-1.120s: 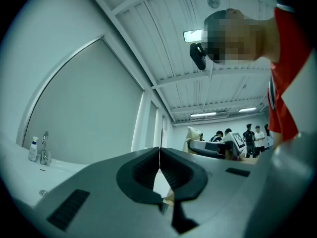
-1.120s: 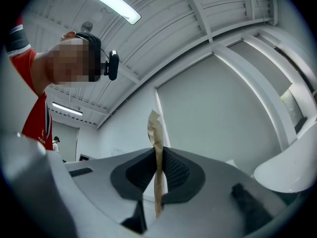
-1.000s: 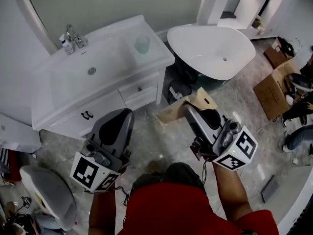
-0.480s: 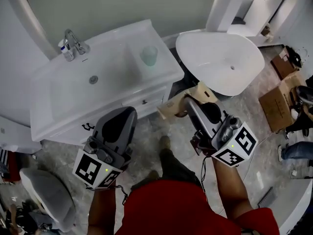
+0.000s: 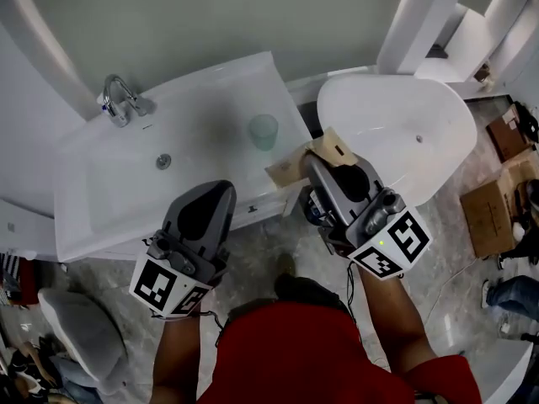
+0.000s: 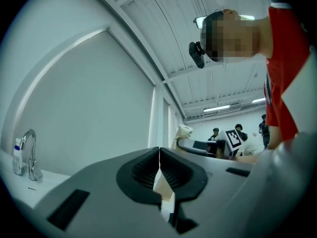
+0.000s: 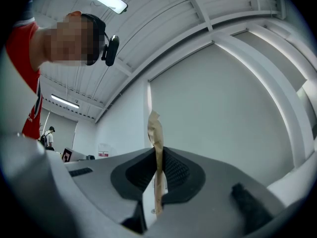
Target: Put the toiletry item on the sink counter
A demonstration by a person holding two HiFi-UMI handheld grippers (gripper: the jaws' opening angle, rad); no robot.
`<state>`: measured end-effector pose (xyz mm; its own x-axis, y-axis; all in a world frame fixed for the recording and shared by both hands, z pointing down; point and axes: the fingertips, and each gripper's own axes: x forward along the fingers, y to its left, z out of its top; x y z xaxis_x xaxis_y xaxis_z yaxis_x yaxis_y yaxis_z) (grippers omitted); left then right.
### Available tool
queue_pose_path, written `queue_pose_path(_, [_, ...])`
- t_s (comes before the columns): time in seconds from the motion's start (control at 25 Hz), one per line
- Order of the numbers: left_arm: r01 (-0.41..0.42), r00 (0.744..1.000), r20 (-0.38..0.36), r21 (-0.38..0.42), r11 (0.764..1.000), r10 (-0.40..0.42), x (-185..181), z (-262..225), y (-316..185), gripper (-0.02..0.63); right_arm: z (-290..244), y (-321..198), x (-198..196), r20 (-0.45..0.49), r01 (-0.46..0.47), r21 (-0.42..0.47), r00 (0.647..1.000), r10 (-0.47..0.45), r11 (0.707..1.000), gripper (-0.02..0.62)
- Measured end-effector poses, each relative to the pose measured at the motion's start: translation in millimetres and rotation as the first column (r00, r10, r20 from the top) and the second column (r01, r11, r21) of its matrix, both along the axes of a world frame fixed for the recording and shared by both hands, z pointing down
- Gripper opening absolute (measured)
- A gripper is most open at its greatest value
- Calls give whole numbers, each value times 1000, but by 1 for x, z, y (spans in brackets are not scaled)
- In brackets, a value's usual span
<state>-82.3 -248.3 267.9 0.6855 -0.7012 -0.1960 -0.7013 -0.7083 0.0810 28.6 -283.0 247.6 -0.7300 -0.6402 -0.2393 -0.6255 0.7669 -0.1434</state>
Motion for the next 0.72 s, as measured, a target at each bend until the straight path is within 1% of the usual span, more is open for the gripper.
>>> queue_pose_path(0.12, [25,1000,-5,0,1000,-25,3,2,-33,20,1,-40,2,5,7,4,1000,-7,1000,46])
queue_pose_path(0.28, [58,998,-2,-1,998,-58,8,8,-52,20,7,-71,6,4,4,8,1000,-4,1000,46])
queue_pose_path(0.4, [74,997,3,-12,997,-74,10,13,-75,20,16,-105,5,-2,-8,-11,1000,8,1000,46])
queue_pose_path(0.52, [77,997,3,-19,997,-77,11,18,-98,20,28,-135,-1,-18,-18,-35,1000,18,999,46])
queue_pose_path(0.72, [66,998,21,-31,997,-65,13,34,-126,20,60,-166,-14,-54,-47,-67,998,43,997,46])
